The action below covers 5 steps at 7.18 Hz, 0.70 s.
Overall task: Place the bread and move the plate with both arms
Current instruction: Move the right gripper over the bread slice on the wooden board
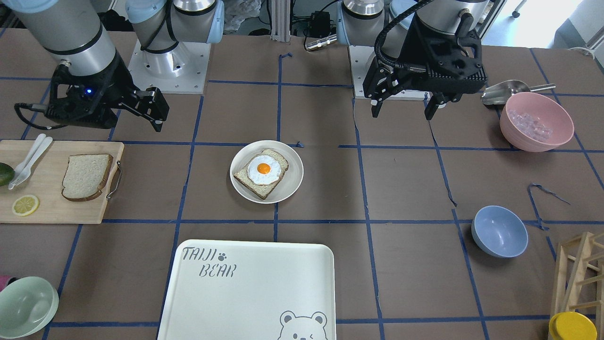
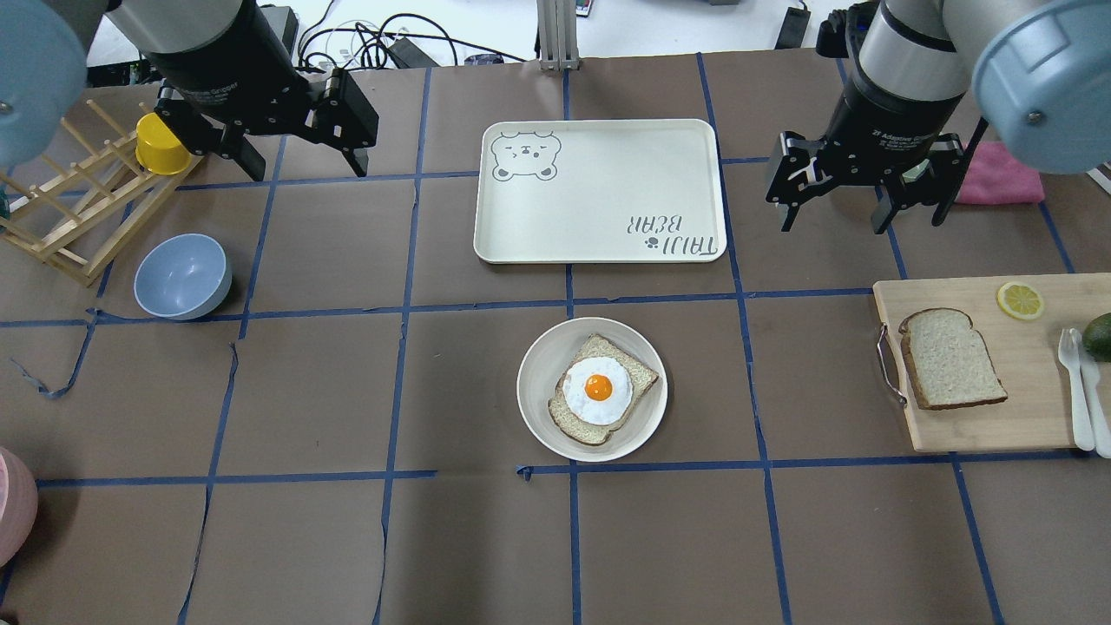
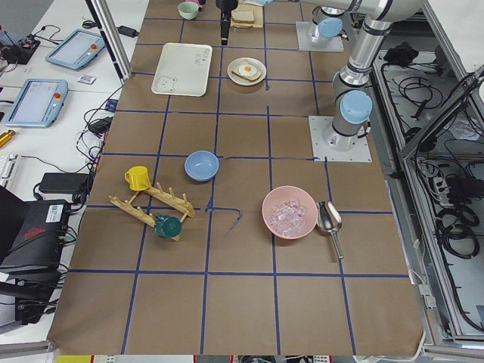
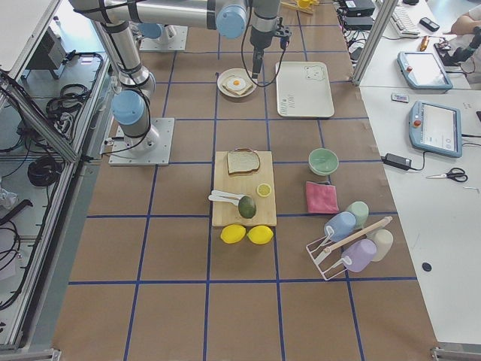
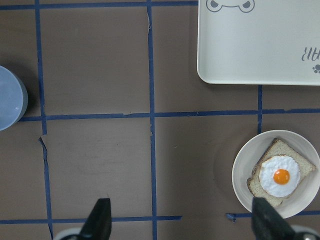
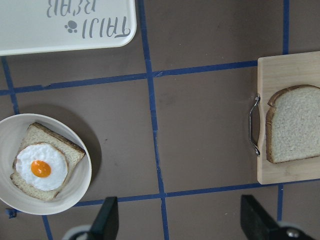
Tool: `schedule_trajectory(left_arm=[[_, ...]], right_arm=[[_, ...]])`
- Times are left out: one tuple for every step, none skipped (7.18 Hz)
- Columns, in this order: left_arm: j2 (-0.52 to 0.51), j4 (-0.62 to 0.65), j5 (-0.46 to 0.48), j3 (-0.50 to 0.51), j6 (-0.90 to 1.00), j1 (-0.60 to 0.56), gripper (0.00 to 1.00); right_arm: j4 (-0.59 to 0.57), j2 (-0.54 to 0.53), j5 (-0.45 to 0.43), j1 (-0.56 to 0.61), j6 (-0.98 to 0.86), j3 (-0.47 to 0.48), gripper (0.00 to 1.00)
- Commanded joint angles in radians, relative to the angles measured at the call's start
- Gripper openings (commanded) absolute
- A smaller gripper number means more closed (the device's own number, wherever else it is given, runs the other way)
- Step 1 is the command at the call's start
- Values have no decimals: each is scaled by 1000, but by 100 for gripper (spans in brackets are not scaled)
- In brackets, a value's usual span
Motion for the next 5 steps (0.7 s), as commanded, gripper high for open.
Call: schedule_trajectory(left_arm=[[1,0,0,2,0,0,100],[1,0,0,2,0,0,100],[5,-3,0,-1,0,-2,100],[5,-3,0,-1,0,-2,100],[5,-2,2,-1,0,-2,100]], right_arm=[[-27,73,-69,-94,-15,23,77],[-35,115,-130,-97,-39,29,68],[-93,153,-178,-99,-50,45,67],[-154,184,-228,-100,-54,77,67],[-227,213,-243,-108,-55,121,68]])
